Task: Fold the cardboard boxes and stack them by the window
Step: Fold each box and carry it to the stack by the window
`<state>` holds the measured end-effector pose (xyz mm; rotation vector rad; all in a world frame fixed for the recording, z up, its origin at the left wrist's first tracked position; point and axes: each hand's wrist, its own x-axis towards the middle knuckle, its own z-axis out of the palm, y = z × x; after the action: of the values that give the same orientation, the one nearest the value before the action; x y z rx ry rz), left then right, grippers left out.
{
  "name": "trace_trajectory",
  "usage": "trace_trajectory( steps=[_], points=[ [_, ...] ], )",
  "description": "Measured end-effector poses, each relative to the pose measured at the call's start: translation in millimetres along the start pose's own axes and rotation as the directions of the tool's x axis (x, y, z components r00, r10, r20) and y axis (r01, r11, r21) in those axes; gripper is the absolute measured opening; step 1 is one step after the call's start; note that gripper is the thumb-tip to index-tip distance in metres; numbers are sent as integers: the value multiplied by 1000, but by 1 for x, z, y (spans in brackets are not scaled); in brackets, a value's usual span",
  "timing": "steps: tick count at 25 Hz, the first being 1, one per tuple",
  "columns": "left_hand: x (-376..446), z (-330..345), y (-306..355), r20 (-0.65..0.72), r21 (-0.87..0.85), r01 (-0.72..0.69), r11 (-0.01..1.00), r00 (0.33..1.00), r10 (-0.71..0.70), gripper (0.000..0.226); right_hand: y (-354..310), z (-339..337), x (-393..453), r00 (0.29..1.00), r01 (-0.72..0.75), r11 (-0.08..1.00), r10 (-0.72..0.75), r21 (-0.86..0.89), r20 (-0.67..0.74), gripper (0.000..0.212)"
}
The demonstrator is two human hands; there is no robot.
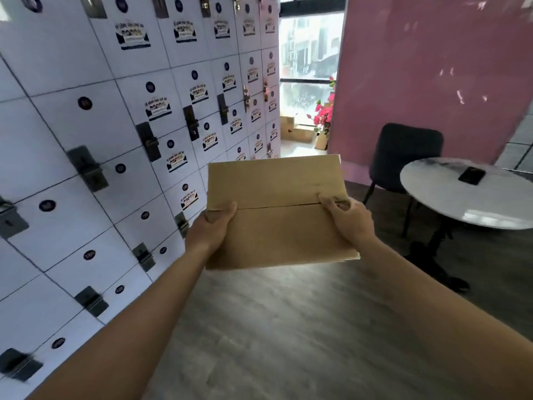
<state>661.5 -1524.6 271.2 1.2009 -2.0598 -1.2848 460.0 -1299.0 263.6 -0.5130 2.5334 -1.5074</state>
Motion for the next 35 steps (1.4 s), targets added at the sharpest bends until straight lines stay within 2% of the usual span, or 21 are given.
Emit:
trace_trajectory(
  steps=[5,10,14,22,25,27,30,33,35],
  points=[
    [151,37,47,99,52,-64,997,993,59,106,-22,30,119,994,-70,997,71,20,-82,73],
    [273,116,96,186,35,-117,993,976,108,96,-6,31,244,978,-138,990,137,6,-158,67],
    [381,190,133,206,48,-133,990,971,120,107,8,35,373,975,-115,993,112,-5,-190,70],
    [580,262,205,161,19,-42,999,986,39,77,-13,76,615,989,-80,997,77,-20,-126,68],
    [665,286,217,147,4,-55,998,988,54,89,-14,106,701,988,-78,997,77,-6,-135,73],
    [723,306,224,160,3,-67,998,985,66,86,-14,125,755,985,-84,996,82,-7,-149,73],
    [814,338,245,198,28,-79,996,978,72,83,-22,147,842,976,-133,991,130,-3,-174,65],
    [899,379,273,208,22,-107,994,973,100,97,-29,154,923,962,-158,987,158,21,-220,59],
    [946,411,292,222,12,-117,993,969,112,98,-26,154,975,955,-164,986,163,14,-249,59]
  ],
)
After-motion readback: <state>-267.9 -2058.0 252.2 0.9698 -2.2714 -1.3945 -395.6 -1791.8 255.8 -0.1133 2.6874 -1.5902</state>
